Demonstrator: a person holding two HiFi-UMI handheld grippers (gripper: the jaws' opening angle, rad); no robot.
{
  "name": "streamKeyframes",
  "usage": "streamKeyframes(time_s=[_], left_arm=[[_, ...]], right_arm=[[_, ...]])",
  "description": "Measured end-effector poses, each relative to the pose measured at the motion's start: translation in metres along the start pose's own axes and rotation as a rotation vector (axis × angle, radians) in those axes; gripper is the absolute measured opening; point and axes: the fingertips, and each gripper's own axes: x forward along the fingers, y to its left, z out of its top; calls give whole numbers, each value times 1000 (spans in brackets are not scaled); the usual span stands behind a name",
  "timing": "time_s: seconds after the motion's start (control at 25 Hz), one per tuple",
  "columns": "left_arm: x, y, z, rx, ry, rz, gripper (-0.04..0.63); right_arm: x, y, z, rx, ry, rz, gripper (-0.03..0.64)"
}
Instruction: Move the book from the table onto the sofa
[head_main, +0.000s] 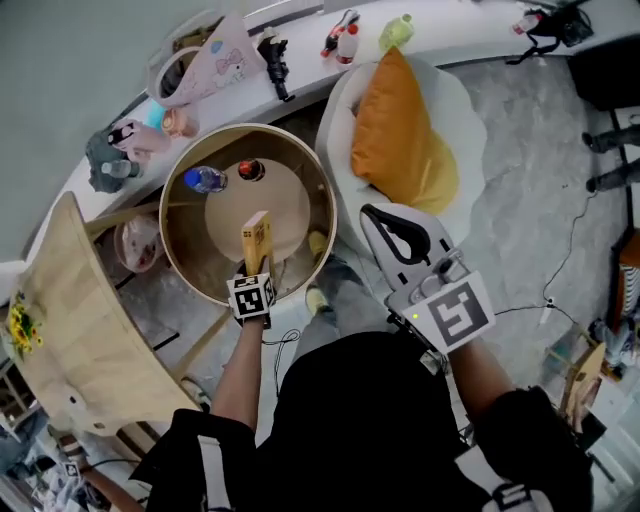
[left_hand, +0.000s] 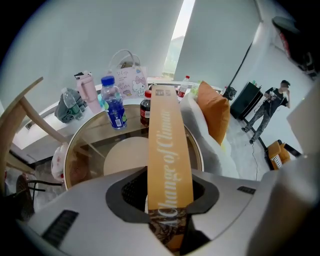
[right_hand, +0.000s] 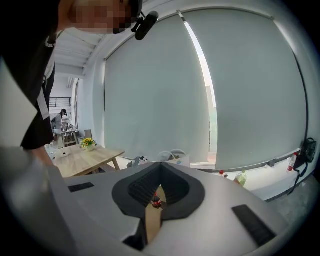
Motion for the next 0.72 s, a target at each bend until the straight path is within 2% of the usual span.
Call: streamKeyframes(time_s=[0.2,0.44,0.72], left_arm=[[-48,-26,7,65,-96,-22,152],[-112,-78,27,168,-264,-105,152],[-194,-134,37,256,-459,-211,152]], right_arm=[[-55,13,12,20,-80,-63,9],[-139,31,19,43,-178,-181,9],[-220,67,10,-5,-251,-276,9]])
